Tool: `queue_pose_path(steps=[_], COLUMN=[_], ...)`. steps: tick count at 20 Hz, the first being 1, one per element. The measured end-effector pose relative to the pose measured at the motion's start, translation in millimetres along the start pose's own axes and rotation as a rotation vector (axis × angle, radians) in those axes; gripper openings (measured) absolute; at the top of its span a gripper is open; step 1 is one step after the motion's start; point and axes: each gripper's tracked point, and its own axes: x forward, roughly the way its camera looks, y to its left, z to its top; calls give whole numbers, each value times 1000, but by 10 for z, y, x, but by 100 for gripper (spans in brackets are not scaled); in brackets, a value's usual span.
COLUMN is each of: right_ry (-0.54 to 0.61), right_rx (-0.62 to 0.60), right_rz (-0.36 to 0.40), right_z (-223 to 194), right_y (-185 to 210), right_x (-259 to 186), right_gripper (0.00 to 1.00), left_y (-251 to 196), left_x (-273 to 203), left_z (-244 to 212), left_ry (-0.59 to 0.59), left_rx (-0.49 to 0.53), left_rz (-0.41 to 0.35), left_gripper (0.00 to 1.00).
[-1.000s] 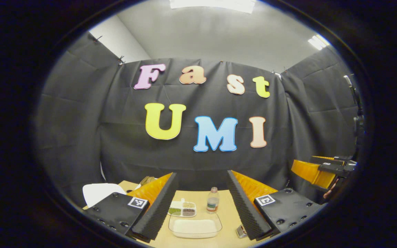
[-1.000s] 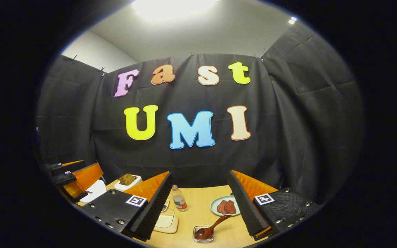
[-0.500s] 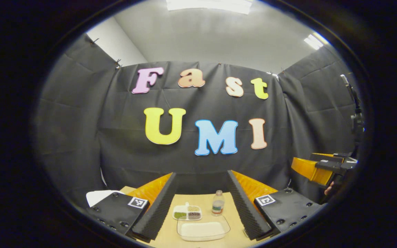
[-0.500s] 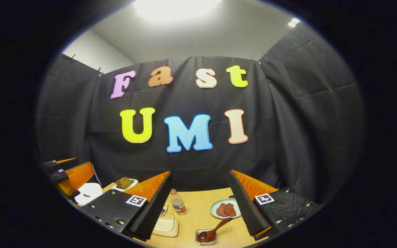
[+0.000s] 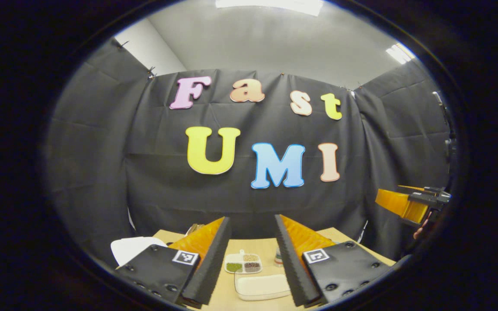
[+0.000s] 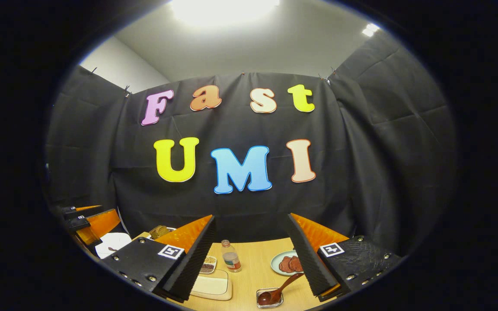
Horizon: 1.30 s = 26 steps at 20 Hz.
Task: Close the left gripper, press the button to open the rice cooker; take a wooden spoon from the chopstick holder with the right hand, scoop a spoonful of rice and pour it into the rice cooker, then put the wooden spoon back into the chopstick holder.
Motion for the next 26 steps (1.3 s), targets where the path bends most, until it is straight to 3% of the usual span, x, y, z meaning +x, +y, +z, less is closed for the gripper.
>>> queue_pose_path(steps=[1,3,4,5,16,19,26], right_ry=[7,22,35,48,141,144,168], right_rx=[-5,-13,-15,-16,-21,-22,-26], right_rz=[0,1,1,1,22,20,2], right_z=[-34,-102,-140,-192,-499,-517,-571], right_y=[13,41,55,68,190,200,173], right_x=[-2,-13,-12,-14,64,92,152], right_gripper=[98,98,98,98,98,98,98], left_y=[92,341,481,560,2183,2401,2614], left_x=[11,31,-2,66,110,149,220], left_z=[-106,-323,-443,-539,-1683,-1942,-2392], left_ry=[30,93,128,165,488,553,667], left_rx=[3,4,-13,-33,-231,-285,-246], left_rz=[7,30,37,22,210,249,283], left_gripper=[67,39,14,7,8,8,8])
